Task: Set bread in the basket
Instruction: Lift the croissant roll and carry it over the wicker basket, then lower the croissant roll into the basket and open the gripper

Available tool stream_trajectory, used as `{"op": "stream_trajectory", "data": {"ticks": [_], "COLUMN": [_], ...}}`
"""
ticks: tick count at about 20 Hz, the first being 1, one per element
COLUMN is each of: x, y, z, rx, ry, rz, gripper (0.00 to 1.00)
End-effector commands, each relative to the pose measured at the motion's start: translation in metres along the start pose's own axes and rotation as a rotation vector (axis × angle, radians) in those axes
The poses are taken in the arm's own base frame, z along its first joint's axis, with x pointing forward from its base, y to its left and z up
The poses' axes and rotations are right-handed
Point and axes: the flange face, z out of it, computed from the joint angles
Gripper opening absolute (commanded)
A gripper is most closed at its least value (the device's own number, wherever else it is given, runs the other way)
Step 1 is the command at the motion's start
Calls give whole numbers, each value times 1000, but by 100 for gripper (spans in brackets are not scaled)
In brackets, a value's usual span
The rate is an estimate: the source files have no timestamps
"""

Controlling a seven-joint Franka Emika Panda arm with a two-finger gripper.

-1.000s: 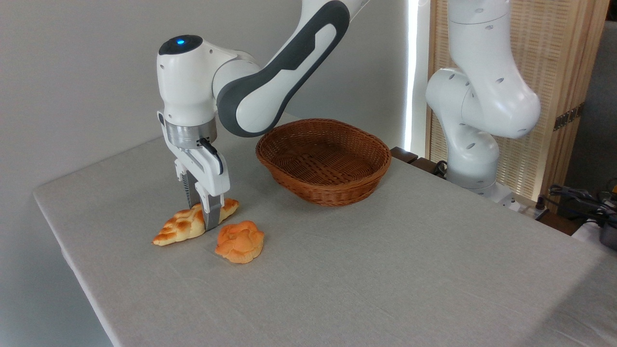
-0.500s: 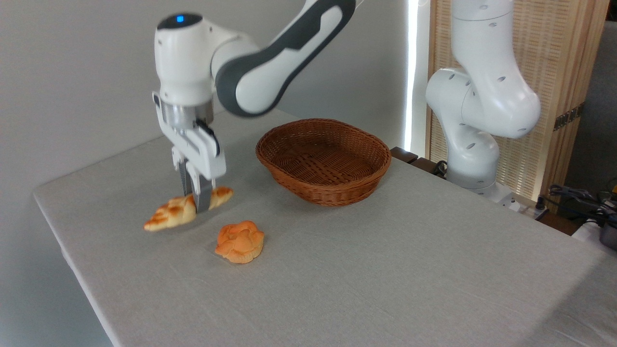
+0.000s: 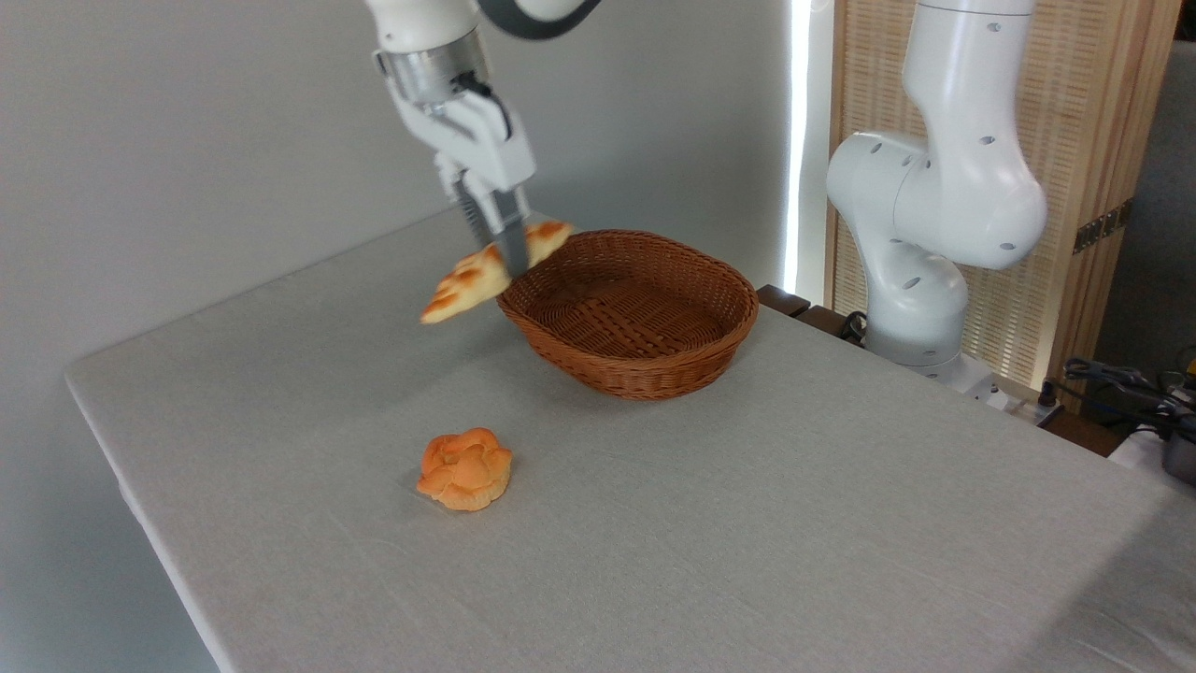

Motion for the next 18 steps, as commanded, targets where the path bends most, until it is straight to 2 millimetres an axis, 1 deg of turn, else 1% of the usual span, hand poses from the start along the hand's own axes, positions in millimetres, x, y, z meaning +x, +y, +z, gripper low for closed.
{"op": "stream_trajectory", "data": {"ticks": [1,2,3,4,7,8,12,13,14,15,16,18], "x": [-35,-44,-48,-53,-55,-55,-56,-55,-54,-53,-48,-42], "y": [41,47,52,61,75,84,90,92,92,93,96,96], "z": [16,24,29,36,49,56,69,71,75,78,79,83], "rx": [-26,-23,-21,-29,-42,-49,-59,-73,-85,-81,-72,-63], "ry": [-48,-61,-70,-78,-109,-122,-147,-143,-139,-140,-124,-111], "rz": [20,19,21,29,53,67,77,75,52,23,6,-31], "gripper": [31,31,31,31,31,31,31,39,74,98,100,100]}}
